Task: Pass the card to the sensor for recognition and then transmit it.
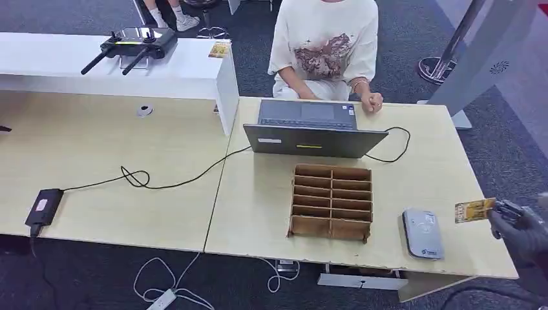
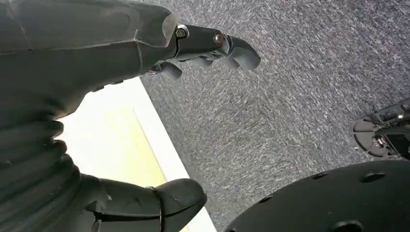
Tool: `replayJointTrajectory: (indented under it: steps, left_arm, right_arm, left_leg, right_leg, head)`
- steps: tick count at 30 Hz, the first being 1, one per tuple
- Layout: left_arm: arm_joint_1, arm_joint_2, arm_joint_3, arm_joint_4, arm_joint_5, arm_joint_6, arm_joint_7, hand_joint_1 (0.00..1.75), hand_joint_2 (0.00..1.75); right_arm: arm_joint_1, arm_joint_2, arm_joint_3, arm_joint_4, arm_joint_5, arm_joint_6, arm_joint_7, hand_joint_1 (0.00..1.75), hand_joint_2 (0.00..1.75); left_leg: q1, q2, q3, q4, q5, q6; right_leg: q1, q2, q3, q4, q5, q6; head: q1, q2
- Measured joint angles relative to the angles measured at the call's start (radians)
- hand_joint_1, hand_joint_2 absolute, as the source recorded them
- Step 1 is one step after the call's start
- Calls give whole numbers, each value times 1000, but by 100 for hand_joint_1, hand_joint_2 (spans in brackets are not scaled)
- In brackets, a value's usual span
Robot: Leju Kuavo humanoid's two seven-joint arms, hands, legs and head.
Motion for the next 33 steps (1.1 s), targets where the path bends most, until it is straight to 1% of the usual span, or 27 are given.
replayJointTrajectory:
  steps: [7, 14, 21, 27, 33]
  left_arm:
    - [-1, 0, 0, 0, -3, -2, 0, 0, 175]
    - [-2, 0, 1, 0, -6, -3, 0, 0, 175]
    - [-2, 0, 8, 0, -6, -6, 0, 0, 175]
    - [-2, 0, 14, 0, -6, -12, 0, 0, 175]
    - [-2, 0, 17, 0, -6, -13, 0, 0, 175]
  right_arm:
    - [-47, 0, 75, 19, 49, -20, 16, 175, 175]
    - [-156, 0, 182, 114, 48, 2, 13, 175, 175]
    - [-253, 1, 290, 215, 74, -4, -3, 175, 175]
    - [-291, 3, 346, 266, 85, -16, -12, 175, 175]
    - [-303, 10, 378, 292, 88, -30, -24, 175, 175]
  left_leg:
    - [0, 0, 0, 0, 0, 0]
    - [0, 1, 0, 0, 0, 0]
    - [0, 0, 0, 0, 0, 0]
    - [0, 0, 0, 0, 0, 0]
    - [0, 0, 0, 0, 0, 0]
  right_leg:
    - [0, 0, 0, 0, 0, 0]
    - [0, 1, 0, 0, 0, 0]
    - [0, 0, 0, 0, 0, 0]
    - [0, 0, 0, 0, 0, 1]
    - [0, 0, 0, 0, 0, 1]
  head:
    - [0, 0]
    - [0, 0]
    - [0, 0]
    - [0, 0]
    - [0, 0]
